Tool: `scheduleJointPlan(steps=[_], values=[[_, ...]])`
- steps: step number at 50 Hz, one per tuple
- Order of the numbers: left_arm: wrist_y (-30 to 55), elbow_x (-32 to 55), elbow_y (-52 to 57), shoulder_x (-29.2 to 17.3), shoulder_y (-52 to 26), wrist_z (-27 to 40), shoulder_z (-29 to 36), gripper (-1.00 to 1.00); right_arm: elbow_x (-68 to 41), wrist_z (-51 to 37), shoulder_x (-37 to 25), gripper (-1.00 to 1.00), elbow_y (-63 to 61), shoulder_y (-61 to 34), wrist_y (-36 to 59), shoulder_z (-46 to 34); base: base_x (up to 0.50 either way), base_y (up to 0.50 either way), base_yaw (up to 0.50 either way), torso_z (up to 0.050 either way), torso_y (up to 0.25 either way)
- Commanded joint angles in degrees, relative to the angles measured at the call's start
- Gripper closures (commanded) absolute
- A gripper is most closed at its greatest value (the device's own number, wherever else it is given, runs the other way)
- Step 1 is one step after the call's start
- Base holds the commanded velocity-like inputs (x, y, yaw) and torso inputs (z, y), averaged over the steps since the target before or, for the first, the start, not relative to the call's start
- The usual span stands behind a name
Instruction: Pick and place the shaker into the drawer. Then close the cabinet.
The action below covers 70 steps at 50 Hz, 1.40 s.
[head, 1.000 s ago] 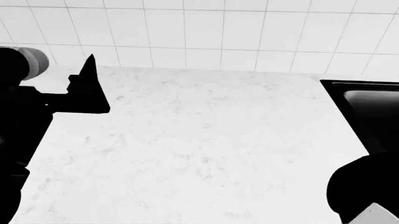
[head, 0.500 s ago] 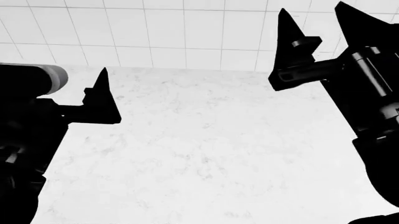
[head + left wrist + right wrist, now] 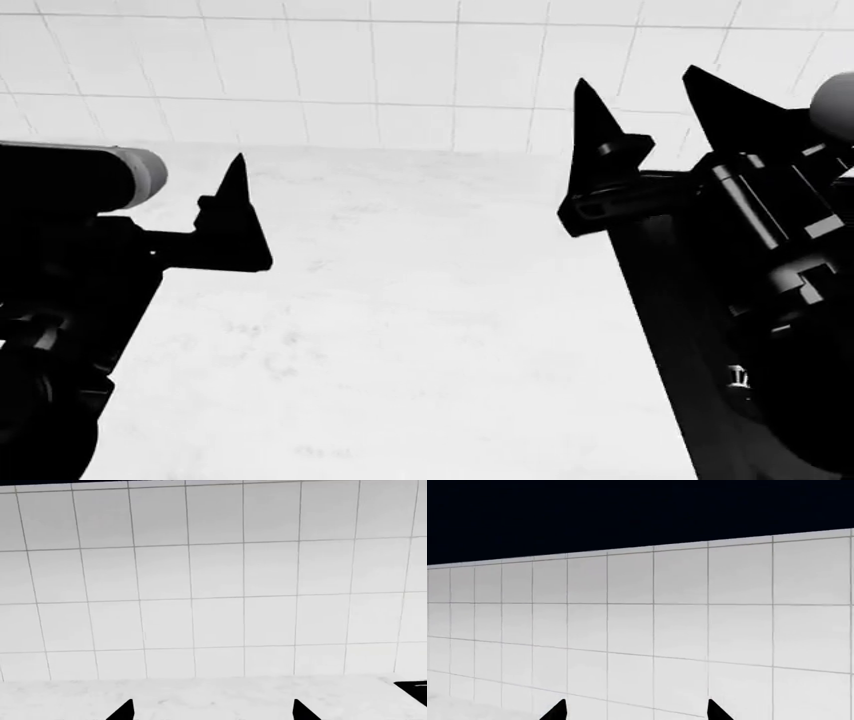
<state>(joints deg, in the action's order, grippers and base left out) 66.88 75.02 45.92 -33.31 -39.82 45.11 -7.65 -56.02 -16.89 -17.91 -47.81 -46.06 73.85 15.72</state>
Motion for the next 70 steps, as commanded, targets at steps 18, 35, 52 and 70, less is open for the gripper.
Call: scheduleJointPlan(steps=[18,35,52,70], values=[[-2.0,-1.1,0.4,-0.7,2.5,-0.9,-0.4,-1.0,-0.2,-0.3,-0.2,-1.0,0.1,1.9,-2.2,-2.3,-0.03,-0.5,0.0,0.0,0.0],[-2.7,-1.6,-0.1,-0.6,2.7,-1.3,0.6,-1.0,-0.7,-0.6,-0.6,-1.0,0.5,2.1,-3.2,-2.8,-0.03,-0.5,0.0,0.0,0.0],[-3.5,-1.6,0.2,-0.9,3.7,-1.2,0.5,-1.0,-1.5,-1.7,-0.8,-1.0,0.3,2.9,-3.5,-3.3,-0.02,-0.37,0.0,0.0,0.0],[-4.0,-2.0,-0.2,-0.8,3.6,-1.3,1.4,-1.0,-2.3,-1.8,-1.2,-1.0,0.6,3.4,-4.6,-3.6,0.01,-0.32,0.0,0.0,0.0]])
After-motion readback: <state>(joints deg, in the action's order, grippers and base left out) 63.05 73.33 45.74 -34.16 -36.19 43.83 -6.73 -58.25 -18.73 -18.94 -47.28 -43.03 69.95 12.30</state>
